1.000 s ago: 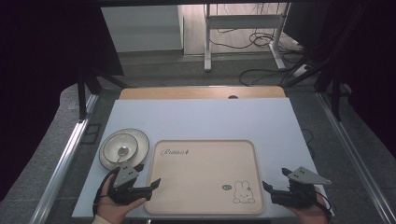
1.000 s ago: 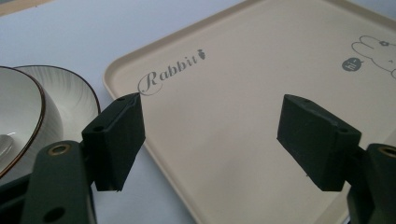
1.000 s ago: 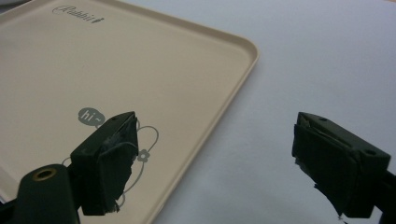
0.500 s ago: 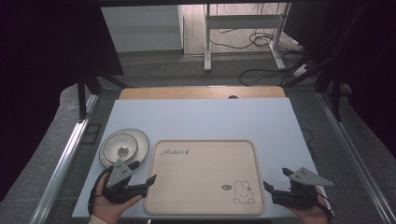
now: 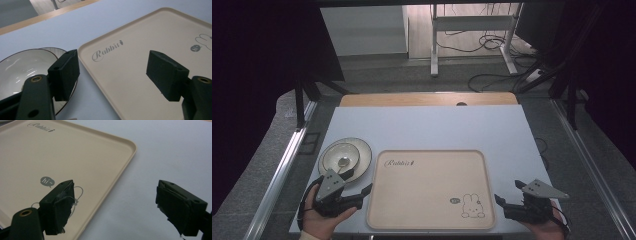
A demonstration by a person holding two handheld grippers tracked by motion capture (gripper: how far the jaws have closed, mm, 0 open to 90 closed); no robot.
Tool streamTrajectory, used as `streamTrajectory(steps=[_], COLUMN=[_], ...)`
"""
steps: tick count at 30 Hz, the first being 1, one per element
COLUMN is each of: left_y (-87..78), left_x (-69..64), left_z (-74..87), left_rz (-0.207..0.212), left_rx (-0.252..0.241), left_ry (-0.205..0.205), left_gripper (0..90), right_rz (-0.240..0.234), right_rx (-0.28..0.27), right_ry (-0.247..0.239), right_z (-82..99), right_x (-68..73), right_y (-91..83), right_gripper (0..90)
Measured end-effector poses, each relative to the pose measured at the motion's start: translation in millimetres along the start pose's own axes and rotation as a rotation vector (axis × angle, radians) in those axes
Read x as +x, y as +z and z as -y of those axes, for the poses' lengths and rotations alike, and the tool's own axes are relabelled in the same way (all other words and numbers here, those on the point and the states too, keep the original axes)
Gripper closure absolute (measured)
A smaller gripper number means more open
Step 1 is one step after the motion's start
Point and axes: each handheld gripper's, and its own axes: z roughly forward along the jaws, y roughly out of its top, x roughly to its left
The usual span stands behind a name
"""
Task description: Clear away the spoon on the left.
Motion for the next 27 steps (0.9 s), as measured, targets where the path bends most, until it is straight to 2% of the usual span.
streamTrajectory(steps=[10,27], left_y=[-5.5,-17.6], left_x=[9.0,27.7], left_z=[3.3,19.4], left_rz=[-0.025,-0.115], left_rx=[-0.002,0.024], left_ry=[-0.011,-0.005], left_gripper=[27.4,27.8], right_rz=[0.011,0.034], right_rx=[0.003,0.005], right_ry=[0.005,0.011], right_z=[0.3,0.2], right_x=[-0.7,-1.4], right_y=[0.4,-0.4], right_gripper=[15.8,15.8])
